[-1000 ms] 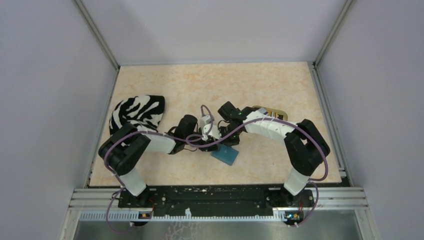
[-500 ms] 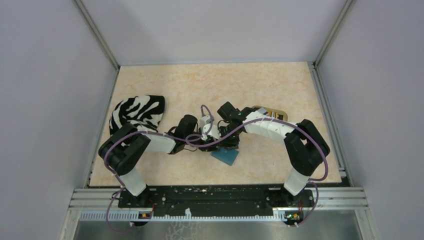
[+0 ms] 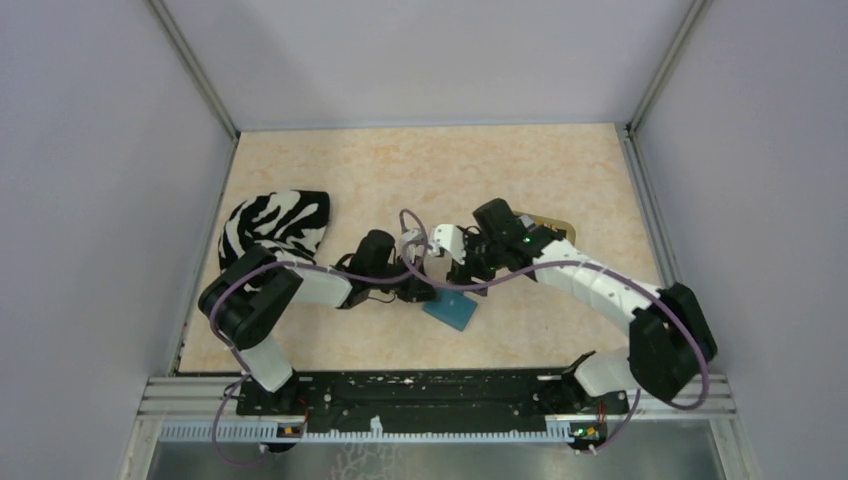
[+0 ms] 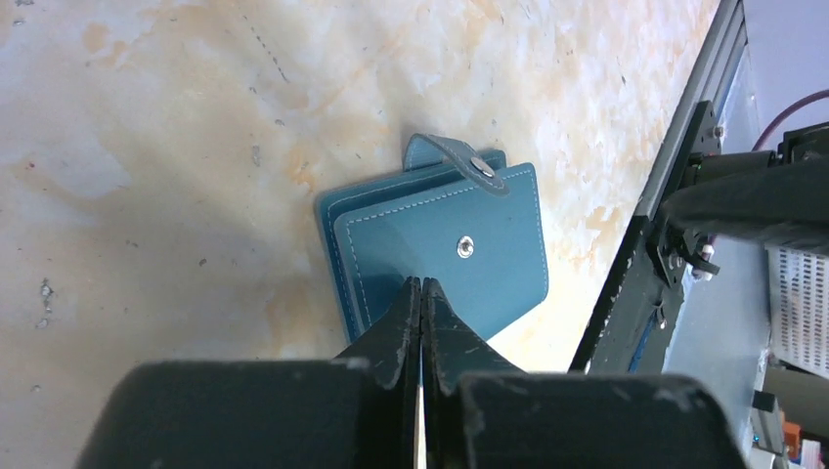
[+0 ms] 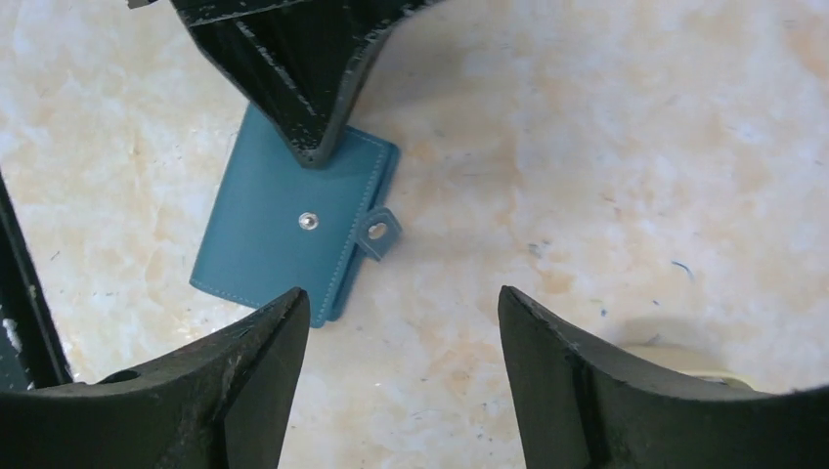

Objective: Put the credit cards into the card holder
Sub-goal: Close the card holder at the center of the board.

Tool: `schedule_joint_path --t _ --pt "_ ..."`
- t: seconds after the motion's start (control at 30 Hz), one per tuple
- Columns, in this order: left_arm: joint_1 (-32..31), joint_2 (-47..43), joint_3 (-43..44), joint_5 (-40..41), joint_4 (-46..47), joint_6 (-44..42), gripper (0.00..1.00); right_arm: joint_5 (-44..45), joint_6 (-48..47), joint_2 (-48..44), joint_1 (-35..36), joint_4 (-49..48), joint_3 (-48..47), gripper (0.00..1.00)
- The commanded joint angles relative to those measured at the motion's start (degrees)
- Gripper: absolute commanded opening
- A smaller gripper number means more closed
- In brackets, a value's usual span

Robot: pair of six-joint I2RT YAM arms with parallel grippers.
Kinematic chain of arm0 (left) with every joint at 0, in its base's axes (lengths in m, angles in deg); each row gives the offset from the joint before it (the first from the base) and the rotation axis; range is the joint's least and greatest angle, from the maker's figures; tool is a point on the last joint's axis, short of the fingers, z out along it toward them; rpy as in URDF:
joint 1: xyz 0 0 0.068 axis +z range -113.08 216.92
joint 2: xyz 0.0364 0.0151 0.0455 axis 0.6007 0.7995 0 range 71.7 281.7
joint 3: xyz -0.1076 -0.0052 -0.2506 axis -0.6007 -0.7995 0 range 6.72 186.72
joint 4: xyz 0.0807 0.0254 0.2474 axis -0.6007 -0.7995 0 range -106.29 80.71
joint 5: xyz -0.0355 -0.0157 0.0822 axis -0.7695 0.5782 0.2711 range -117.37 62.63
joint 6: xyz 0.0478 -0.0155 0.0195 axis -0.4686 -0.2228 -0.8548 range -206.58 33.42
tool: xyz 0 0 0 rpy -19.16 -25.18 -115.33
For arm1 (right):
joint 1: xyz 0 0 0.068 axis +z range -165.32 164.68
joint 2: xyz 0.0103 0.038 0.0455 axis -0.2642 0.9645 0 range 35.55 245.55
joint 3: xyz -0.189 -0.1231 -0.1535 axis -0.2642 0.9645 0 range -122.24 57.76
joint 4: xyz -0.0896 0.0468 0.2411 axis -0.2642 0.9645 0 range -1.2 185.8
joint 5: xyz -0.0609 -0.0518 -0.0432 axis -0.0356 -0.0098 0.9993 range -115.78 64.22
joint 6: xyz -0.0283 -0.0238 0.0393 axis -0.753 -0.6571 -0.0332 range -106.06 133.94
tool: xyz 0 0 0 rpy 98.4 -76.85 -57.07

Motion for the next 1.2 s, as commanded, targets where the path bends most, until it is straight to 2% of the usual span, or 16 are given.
schedule_joint_path --t 0.0,0.07,0.33,0.9,1.1,1.17 --pt "-0.2 2.1 -1.8 1.0 2.6 5.0 0.00 -6.4 8.6 -7.4 -2.1 -13.8 7.2 0.74" --pt "-0.1 2.5 -2.5 1.2 4.0 6.9 0.00 -5.6 12.1 -7.1 -2.1 -17.6 10.1 0.74" --pt "-0.1 2.0 -3.5 4.0 4.9 8.5 0.00 -1.9 21.3 -3.3 -2.0 -22.8 9.8 0.64" --pt "-0.2 1.4 -3.6 4.5 4.6 7.8 0.00 6.1 21.7 2.1 3.4 -22.6 8.4 0.54" --pt "-0.1 1.4 -3.6 4.5 4.6 7.6 0.00 7.0 20.7 2.4 3.5 -21.7 8.0 0.32" --pt "-0.1 1.4 -3.5 4.6 4.5 7.5 0.00 7.0 20.4 2.3 3.5 -21.3 7.8 0.30"
